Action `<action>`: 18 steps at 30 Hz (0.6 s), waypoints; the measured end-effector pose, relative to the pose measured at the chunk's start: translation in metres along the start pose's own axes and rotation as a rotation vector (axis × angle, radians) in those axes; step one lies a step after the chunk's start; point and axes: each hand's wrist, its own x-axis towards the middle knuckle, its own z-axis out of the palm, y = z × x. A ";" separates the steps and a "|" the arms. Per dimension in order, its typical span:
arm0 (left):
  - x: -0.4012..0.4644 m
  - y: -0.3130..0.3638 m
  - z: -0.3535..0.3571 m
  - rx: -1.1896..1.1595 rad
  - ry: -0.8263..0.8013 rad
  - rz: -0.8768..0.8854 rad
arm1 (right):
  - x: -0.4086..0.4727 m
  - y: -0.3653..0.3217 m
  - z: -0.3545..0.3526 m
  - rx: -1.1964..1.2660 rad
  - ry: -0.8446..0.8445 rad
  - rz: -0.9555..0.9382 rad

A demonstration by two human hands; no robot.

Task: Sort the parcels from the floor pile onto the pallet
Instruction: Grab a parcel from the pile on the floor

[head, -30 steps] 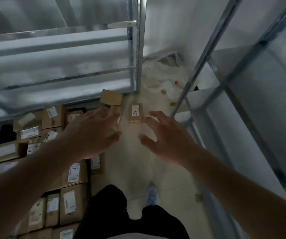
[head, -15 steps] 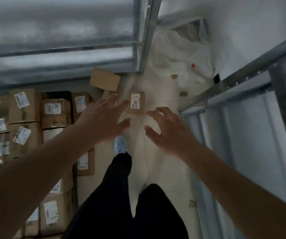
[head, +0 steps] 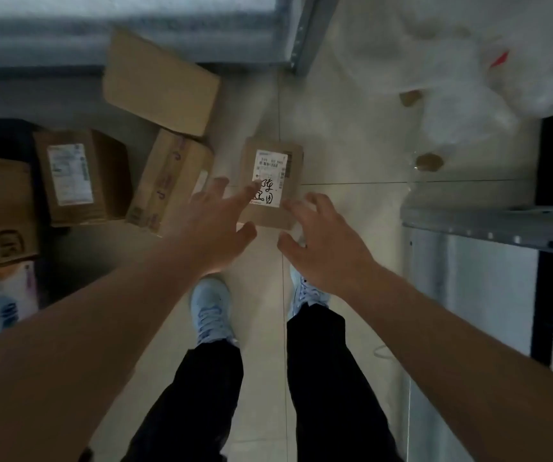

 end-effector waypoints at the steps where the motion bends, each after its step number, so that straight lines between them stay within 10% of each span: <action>1: 0.020 -0.006 0.018 -0.035 0.003 -0.026 | 0.024 0.013 0.013 -0.010 -0.016 -0.005; 18: 0.165 -0.054 0.166 -0.382 -0.001 -0.110 | 0.186 0.110 0.115 0.062 -0.116 0.003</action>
